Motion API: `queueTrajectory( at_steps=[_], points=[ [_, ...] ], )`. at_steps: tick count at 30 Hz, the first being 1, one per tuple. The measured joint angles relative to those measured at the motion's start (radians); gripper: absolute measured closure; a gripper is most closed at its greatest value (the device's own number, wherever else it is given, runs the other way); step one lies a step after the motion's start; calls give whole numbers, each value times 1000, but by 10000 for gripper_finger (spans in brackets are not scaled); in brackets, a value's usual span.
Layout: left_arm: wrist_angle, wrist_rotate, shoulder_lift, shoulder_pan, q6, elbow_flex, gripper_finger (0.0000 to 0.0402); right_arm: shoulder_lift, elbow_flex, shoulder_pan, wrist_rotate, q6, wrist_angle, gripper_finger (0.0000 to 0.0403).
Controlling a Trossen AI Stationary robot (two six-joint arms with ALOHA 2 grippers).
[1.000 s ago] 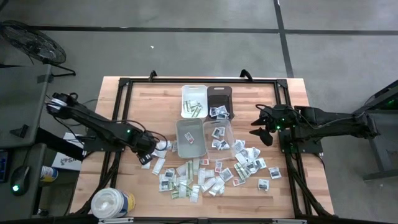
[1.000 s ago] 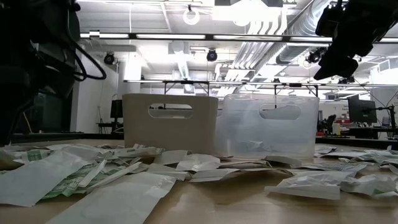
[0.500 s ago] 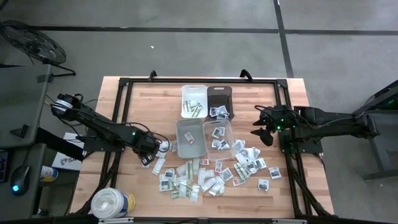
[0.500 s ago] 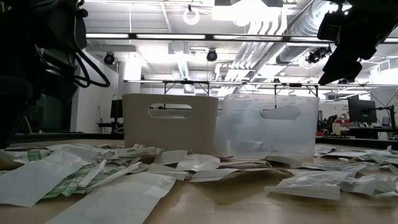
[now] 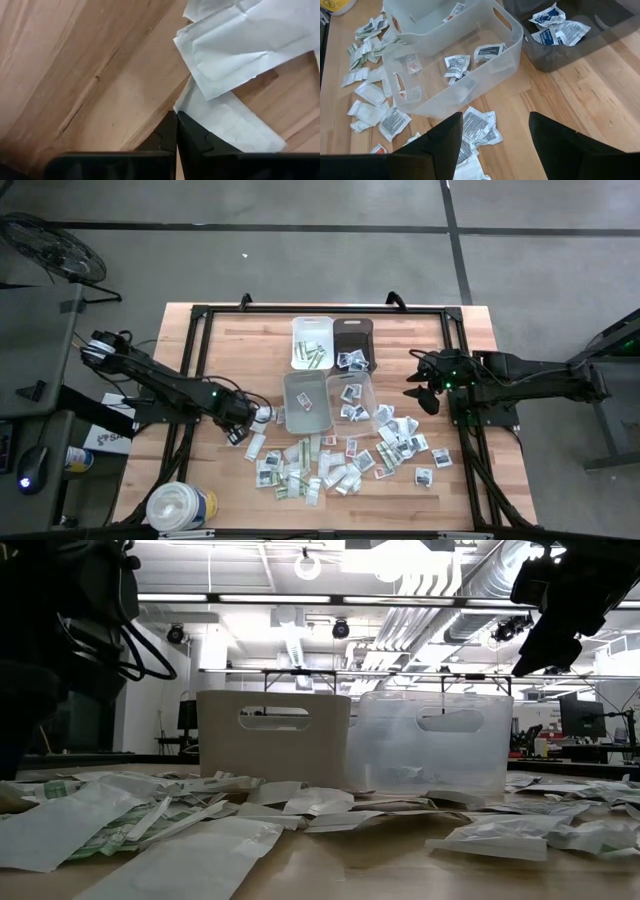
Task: Pick & Place First Aid Supplies
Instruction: Put the green bandage pack into the white bin
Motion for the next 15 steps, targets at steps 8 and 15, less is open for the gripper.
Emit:
queueTrajectory(
  at_steps=[8, 15],
  points=[
    [-45, 0, -199, 0, 17, 38, 401, -1, 0, 0, -4, -3, 1, 181],
    [-62, 13, -366, -1, -2, 39, 401, -1, 0, 0, -6, -3, -2, 181]
  ],
)
